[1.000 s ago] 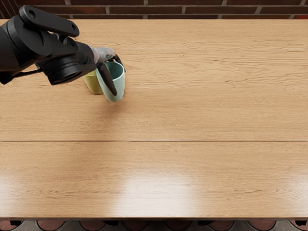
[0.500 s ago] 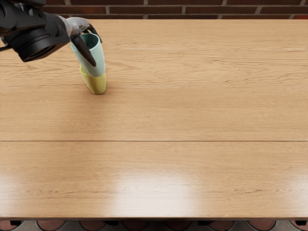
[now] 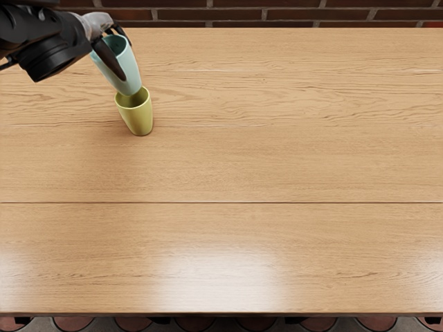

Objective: Pick up cup and place in cup with left hand

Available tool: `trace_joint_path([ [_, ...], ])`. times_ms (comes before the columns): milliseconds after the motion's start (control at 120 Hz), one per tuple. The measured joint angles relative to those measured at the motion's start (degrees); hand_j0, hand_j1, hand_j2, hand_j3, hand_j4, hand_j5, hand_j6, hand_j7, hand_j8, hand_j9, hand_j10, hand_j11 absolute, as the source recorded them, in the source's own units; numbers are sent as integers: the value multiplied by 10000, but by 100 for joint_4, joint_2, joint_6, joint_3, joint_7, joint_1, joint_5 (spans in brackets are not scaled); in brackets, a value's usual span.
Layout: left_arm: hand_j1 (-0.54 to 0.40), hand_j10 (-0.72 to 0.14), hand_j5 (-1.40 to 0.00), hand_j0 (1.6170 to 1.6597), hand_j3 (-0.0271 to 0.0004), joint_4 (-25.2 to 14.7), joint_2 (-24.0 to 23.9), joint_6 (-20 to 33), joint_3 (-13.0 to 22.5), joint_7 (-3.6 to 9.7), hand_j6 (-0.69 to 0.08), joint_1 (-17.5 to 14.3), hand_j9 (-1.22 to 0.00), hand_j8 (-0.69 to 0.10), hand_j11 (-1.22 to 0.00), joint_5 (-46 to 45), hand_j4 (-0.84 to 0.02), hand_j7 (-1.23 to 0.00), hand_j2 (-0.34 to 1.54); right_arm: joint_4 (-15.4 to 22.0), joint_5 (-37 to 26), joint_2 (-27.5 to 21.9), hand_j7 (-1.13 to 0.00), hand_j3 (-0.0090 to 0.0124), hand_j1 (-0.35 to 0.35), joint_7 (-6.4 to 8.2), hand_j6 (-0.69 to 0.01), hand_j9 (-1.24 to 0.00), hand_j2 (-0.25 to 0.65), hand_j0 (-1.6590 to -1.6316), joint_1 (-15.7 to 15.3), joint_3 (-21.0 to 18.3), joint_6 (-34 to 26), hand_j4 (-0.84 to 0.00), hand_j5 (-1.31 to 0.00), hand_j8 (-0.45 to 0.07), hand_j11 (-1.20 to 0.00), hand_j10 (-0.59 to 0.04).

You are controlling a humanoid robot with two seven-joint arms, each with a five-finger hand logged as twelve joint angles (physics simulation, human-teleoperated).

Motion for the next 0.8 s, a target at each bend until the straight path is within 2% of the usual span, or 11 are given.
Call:
trace_joint_path([
  [225, -2135, -2345, -10418, 16454, 3, 53, -36, 4, 4, 2, -586, 8, -9790, -721, -9662, 40, -2802, -9844, 1710, 0, -1, 0, -158, 0, -3345, 0, -121, -158, -26, -16581, 0, 0, 0, -120, -157, -121, -158, -121],
  [267, -2036, -2158, -10371, 16455, 3, 54, -80, 8, 5, 1, -584, 156, -9822, -725, -9660, 47, -2956, -9866, 1572, -1, 0, 0, -159, 0, -3344, 0, -121, -158, -26, -16581, 0, 0, 0, -121, -158, -122, -159, -122],
  [333, -2131, -2431, -10318, 16461, 3, 51, -98, 5, 8, 3, -692, 184, -9734, -829, -9634, 51, -2939, -9753, 2067, -1, -1, 0, -158, 0, -3345, 0, -120, -157, -25, -16581, 0, 0, 0, -120, -157, -121, -157, -121],
  [408, -2076, -2134, -10198, 16452, 3, 52, -97, 9, 10, 3, -638, 184, -9787, -812, -9697, 56, -2926, -9810, 2020, 0, -1, 0, -157, 0, -3346, 0, -120, -157, -25, -16581, 0, 0, 0, -120, -157, -121, -157, -121],
  [500, -1762, -2281, -9863, 16456, 2, 50, -97, 20, 10, 2, -1111, 185, -9656, -1105, -9624, 59, -3320, -9675, 1616, 0, -1, 0, -157, 0, -3346, 0, -120, -156, -25, -16581, 0, 0, 0, -120, -156, -120, -156, -120],
  [575, -1852, -2277, -9591, 16466, 2, 48, -97, 22, 7, 3, -1076, 185, -9513, -1023, -9443, 54, -3422, -9553, 1682, 0, -1, 0, -157, 0, -3346, 0, -120, -157, -25, -16581, 0, 0, 0, -120, -156, -120, -157, -120],
  [608, -1634, -2328, -8891, 16478, 2, 48, -98, 24, 4, 3, -1196, 184, -8858, -1177, -8789, 58, -3491, -8893, 1566, -1, -1, 0, -156, 0, -3347, 0, -120, -155, -25, -16581, 0, 0, 0, -119, -155, -120, -155, -120],
  [700, 126, -1567, -5780, 16515, 1, 45, -98, 24, 2, 6, -845, 184, -5758, -833, -5714, 79, -2309, -5781, 1019, 0, 0, 0, -158, 0, -3345, 0, -122, -158, -25, -16581, 0, 0, 0, -122, -158, -122, -158, -122],
  [800, 1387, -1001, -3590, 16540, 1, 6, -8, -11, -6, 6, -562, 192, -3576, -554, -3549, 94, -1456, -3590, 634, 0, 0, 0, -158, 0, -3345, 0, -123, -158, -25, -16581, 0, 0, 0, -122, -158, -123, -158, -122],
])
